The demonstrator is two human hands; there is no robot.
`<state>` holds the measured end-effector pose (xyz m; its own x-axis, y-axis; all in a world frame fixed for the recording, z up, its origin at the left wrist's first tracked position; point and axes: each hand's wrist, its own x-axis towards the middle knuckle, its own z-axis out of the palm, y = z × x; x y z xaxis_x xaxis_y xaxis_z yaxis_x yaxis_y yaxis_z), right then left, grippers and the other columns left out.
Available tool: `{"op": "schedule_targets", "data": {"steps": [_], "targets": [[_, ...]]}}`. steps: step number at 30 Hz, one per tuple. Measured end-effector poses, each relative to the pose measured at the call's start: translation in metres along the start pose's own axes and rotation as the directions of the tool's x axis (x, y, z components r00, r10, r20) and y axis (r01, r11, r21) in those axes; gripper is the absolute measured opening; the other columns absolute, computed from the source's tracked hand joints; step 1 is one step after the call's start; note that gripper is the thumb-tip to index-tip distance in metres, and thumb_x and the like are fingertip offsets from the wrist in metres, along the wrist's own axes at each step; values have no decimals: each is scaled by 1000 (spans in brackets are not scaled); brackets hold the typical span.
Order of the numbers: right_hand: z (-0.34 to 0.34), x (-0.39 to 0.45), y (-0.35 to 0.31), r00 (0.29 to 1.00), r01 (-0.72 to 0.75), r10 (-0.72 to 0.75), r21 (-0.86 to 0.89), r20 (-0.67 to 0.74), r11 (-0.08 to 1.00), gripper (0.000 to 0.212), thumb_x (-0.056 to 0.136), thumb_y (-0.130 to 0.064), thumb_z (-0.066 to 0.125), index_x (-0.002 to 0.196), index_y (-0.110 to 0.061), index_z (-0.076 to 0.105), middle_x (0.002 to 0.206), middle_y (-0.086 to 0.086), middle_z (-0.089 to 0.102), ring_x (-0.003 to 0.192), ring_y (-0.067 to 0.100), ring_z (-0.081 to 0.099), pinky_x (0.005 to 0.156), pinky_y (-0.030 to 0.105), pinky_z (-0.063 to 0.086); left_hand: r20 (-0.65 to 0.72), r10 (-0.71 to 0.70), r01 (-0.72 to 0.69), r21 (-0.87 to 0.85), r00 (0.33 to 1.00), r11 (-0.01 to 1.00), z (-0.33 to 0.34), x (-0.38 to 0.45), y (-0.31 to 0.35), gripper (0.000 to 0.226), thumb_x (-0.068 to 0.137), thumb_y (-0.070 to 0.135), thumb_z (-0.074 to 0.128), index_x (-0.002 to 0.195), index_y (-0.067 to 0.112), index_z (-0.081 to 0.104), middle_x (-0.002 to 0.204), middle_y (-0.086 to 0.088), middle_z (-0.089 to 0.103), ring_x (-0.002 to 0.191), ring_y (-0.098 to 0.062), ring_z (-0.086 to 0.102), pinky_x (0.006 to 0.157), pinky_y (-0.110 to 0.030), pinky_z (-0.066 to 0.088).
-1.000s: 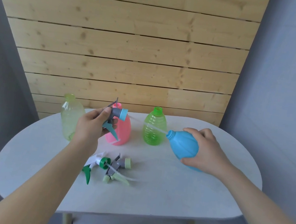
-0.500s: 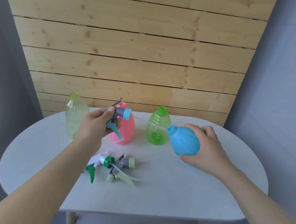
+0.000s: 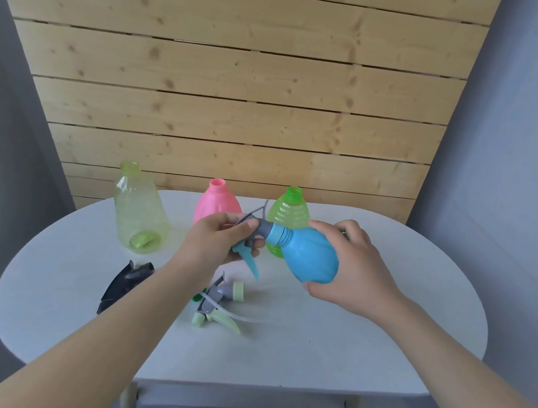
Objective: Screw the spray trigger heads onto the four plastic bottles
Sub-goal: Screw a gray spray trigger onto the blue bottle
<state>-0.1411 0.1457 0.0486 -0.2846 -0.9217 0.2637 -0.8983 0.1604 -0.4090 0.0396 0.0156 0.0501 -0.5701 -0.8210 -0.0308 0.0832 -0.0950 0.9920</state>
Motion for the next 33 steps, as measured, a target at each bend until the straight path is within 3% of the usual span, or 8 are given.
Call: {"op": "schedule_targets", "data": {"steps": [6,11,15,18,21,24,28,33], "targets": [[1,2,-2,995,80,-75,-62,67,995,86,57,-40,72,135,-44,33,107,-10,33,105,11,38,87,23,34,149,-57,18,251,987,968,-5,-3,5,20,81,17,69,100,10,65,82,-7,72,77,-16,71,67,-24,56],[-8,4,0,967,31,-60,122,247,992,87,55,-45,75,131,-53,34,107,-18,38,104,1,41,80,11,34,259,-85,-31,413,962,910,-7,-7,5,34,70,29,79,98,18,66,72,2,70,71,-14,69,64,-24,53],[-14,6,2,914,2,-69,166,400,986,86,56,-45,78,129,-57,35,118,-14,44,111,6,44,92,24,40,311,-167,15,438,936,899,-9,-6,4,36,66,25,82,95,12,66,73,-6,70,66,-14,66,63,-25,53],[-13,6,2,877,-7,-83,186,474,982,85,57,-45,79,129,-59,34,126,-19,44,117,3,41,95,23,37,345,-232,37,488,909,872,-11,-5,5,41,62,26,83,96,11,66,76,-10,71,67,-16,64,67,-26,52],[-13,8,5,866,-55,-82,257,494,965,86,58,-43,81,131,-54,37,128,-27,44,118,-3,42,91,13,36,335,-237,66,451,912,890,-9,-3,2,41,63,17,80,99,8,62,71,-9,69,63,-16,63,60,-21,51],[-13,9,10,891,-122,-47,337,452,934,83,59,-37,83,129,-52,39,126,-17,49,115,3,49,91,21,43,296,-229,90,418,927,904,-6,0,0,40,65,10,78,101,5,60,67,-8,69,58,-15,62,54,-18,49],[-15,10,18,920,-168,-23,447,392,878,75,62,-36,82,120,-59,40,129,-22,44,120,-4,43,89,14,37,241,-194,93,375,951,922,-7,5,0,42,61,14,78,99,3,63,68,-8,70,62,-17,63,63,-23,52],[-14,10,26,885,-306,0,581,466,754,77,60,-27,84,122,-50,44,126,-16,51,112,2,54,87,20,48,222,-131,28,415,966,910,-17,3,6,41,65,23,81,99,12,62,71,0,70,65,-14,62,63,-23,51]]}}
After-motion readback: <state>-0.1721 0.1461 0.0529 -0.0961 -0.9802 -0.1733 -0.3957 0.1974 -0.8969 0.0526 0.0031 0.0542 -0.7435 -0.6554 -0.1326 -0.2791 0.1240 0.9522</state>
